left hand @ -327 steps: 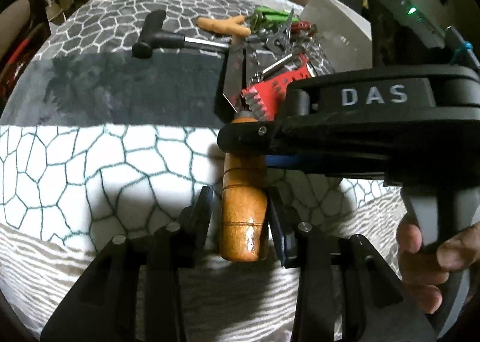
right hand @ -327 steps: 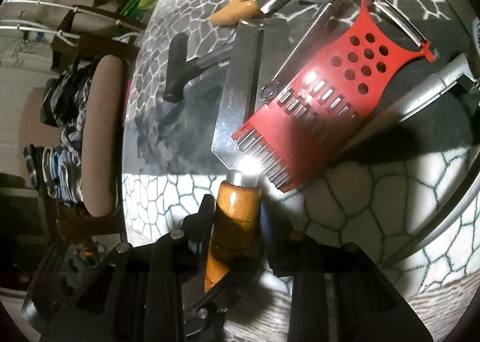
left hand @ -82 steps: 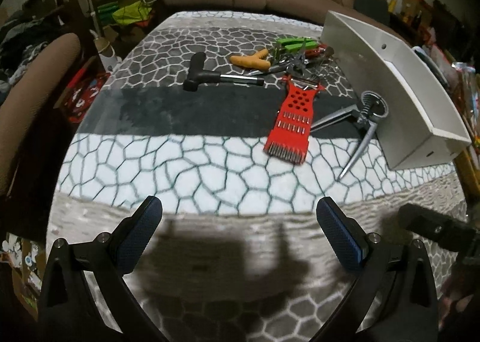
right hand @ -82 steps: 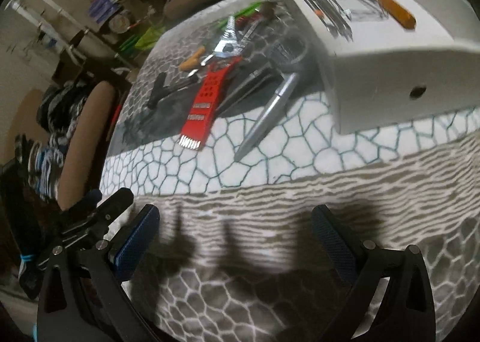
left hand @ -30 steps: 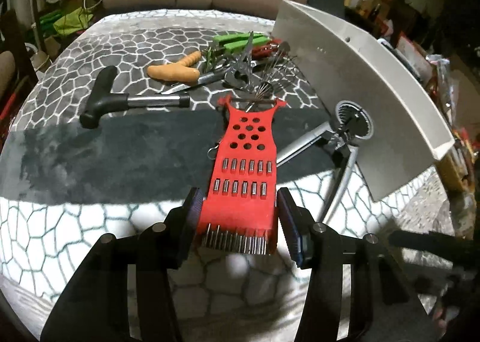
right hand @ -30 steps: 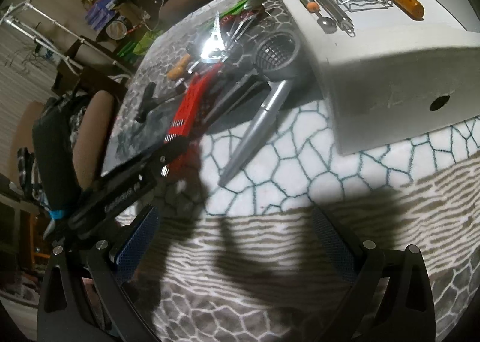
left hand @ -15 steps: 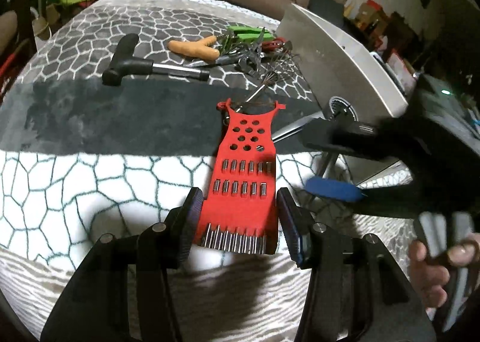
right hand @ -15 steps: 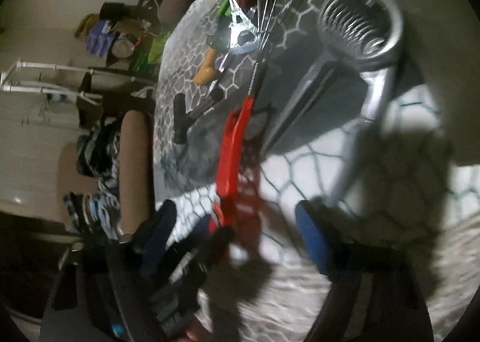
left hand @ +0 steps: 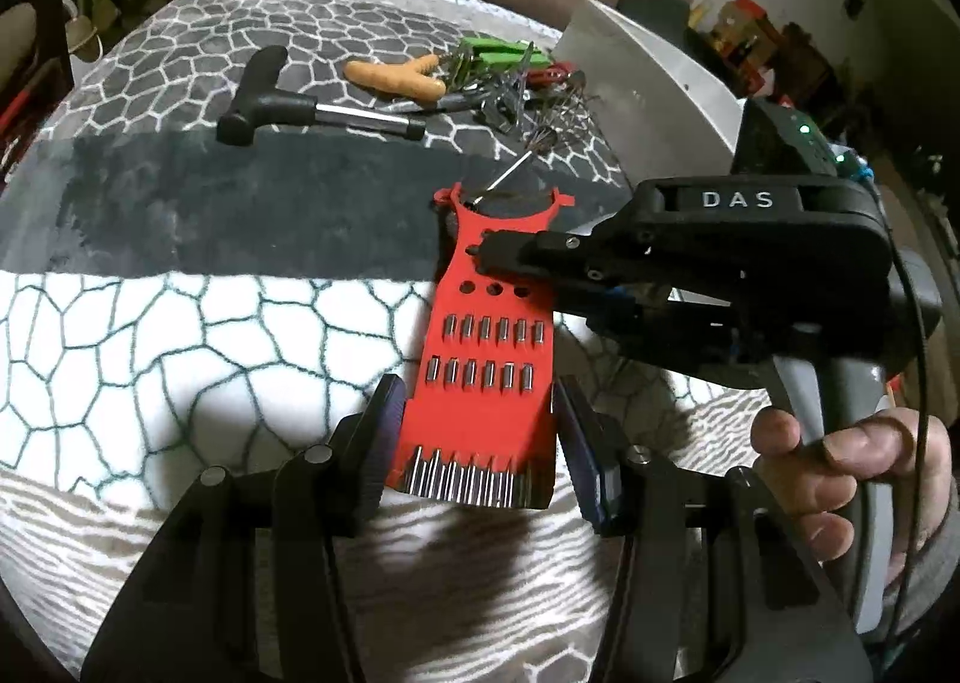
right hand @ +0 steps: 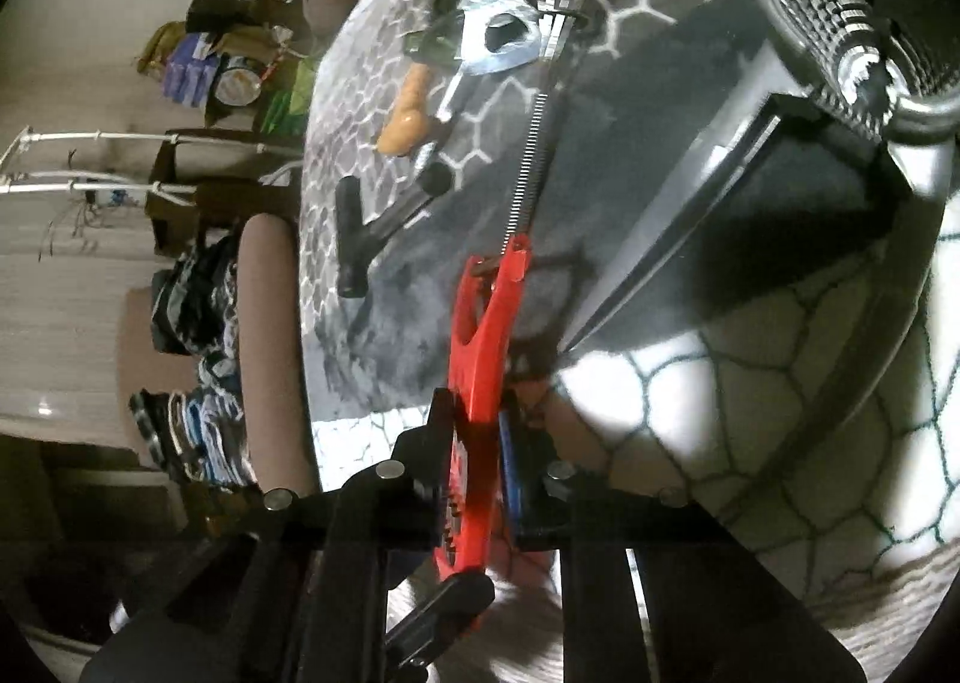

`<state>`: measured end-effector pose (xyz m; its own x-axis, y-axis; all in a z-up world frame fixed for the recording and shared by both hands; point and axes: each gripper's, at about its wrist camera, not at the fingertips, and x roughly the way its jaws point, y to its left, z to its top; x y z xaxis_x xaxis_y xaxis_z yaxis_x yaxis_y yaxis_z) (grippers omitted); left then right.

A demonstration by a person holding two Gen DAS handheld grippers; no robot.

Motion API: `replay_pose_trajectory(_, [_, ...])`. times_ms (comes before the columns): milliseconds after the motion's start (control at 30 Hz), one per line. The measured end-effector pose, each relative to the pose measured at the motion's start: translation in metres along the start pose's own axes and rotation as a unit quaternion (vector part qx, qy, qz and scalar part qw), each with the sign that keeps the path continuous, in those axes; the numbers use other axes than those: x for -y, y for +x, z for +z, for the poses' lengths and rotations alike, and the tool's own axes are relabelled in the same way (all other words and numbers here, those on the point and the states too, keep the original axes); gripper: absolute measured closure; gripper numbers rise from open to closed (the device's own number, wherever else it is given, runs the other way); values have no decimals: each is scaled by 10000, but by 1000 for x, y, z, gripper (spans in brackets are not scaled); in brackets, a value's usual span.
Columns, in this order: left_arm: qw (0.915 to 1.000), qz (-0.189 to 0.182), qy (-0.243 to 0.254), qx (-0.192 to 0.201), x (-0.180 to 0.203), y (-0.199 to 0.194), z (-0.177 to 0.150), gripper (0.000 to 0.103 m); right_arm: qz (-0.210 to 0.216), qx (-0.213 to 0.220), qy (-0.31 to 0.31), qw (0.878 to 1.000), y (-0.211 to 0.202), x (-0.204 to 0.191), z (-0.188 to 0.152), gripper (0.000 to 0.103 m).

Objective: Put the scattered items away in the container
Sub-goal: 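Grasp the red grater with the right tool while the left tool holds it, then carry the red grater with the right tool over the white box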

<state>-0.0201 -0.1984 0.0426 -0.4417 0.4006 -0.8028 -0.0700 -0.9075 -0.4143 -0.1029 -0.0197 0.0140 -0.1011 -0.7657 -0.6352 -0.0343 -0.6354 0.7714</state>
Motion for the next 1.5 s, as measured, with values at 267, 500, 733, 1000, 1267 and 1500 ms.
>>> replay_pose_trajectory(267, [9990,-108,63,424,23,-42,6,55,212,84,-575,9981,-43,-37,-4,91])
replay_pose_trajectory(500, [9975,-183,442,527,89,-53,28,55,117,513,-1039,9932,-116,-52,0,91])
replay_pose_trajectory(733, [9933,-258,1028,466,188,-39,53,56,-100,978,-1163,9883,-203,-36,18,91])
replay_pose_trajectory(1000, [9914,-486,1187,277,279,4,81,56,-388,1454,-1197,9813,-290,-4,51,91])
replay_pose_trajectory(1267, [9799,-409,1948,-85,330,44,93,56,-284,1615,-955,9818,-324,45,78,91])
replay_pose_trajectory(1500, [9497,38,3060,-671,345,86,100,61,-196,1469,-528,9876,-309,95,101,91])
